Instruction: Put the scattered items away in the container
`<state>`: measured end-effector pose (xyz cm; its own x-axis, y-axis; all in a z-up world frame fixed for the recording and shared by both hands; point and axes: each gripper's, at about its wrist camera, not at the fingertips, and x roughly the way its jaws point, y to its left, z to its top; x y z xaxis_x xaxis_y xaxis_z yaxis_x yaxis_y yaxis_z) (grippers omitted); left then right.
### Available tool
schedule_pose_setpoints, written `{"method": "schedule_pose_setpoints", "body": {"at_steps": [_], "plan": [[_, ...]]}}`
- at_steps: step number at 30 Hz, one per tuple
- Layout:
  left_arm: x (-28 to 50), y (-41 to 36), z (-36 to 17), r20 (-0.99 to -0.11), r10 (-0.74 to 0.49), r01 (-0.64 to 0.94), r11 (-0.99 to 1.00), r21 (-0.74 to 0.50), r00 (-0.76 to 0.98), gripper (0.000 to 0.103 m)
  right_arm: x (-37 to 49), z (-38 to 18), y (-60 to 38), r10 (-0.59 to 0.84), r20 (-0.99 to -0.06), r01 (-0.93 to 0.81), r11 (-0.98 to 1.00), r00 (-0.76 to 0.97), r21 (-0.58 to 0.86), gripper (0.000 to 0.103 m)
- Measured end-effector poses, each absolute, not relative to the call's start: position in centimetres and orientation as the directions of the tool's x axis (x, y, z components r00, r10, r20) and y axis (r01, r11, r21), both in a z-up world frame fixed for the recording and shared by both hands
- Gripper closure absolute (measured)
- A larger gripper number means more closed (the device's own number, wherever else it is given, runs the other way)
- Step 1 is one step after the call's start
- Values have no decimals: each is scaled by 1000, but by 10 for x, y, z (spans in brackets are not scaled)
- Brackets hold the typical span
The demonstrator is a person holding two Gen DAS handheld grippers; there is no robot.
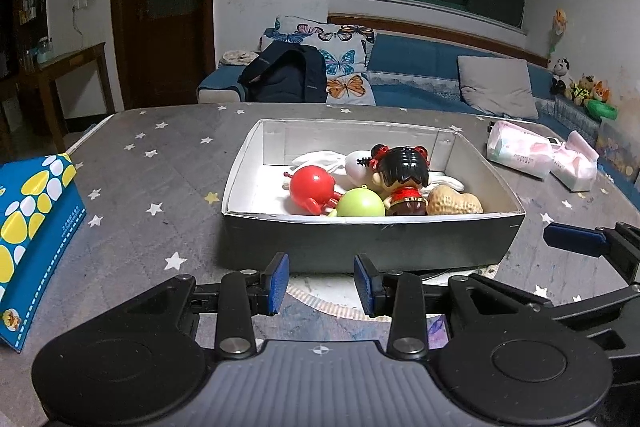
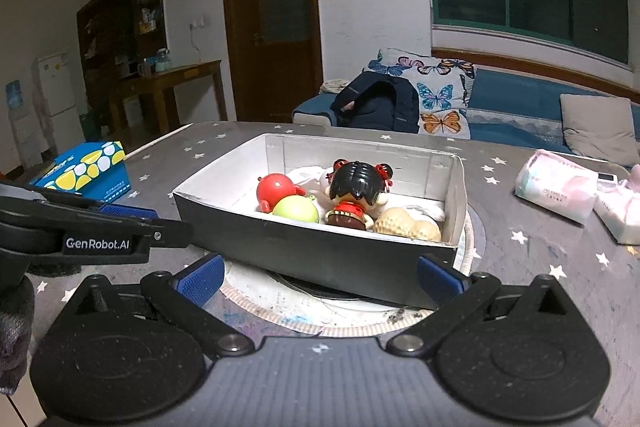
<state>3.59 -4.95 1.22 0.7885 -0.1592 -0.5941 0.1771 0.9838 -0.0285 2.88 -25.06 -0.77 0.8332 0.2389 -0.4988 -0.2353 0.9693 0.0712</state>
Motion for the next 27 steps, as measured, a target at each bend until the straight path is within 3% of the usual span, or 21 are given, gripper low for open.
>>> {"method": "schedule_pose_setpoints", "body": {"at_steps": [27], "plan": [[25, -62, 2, -599, -110, 168, 985, 42, 793, 65, 22, -29, -247, 226, -540, -200, 974, 811, 107, 0]]}}
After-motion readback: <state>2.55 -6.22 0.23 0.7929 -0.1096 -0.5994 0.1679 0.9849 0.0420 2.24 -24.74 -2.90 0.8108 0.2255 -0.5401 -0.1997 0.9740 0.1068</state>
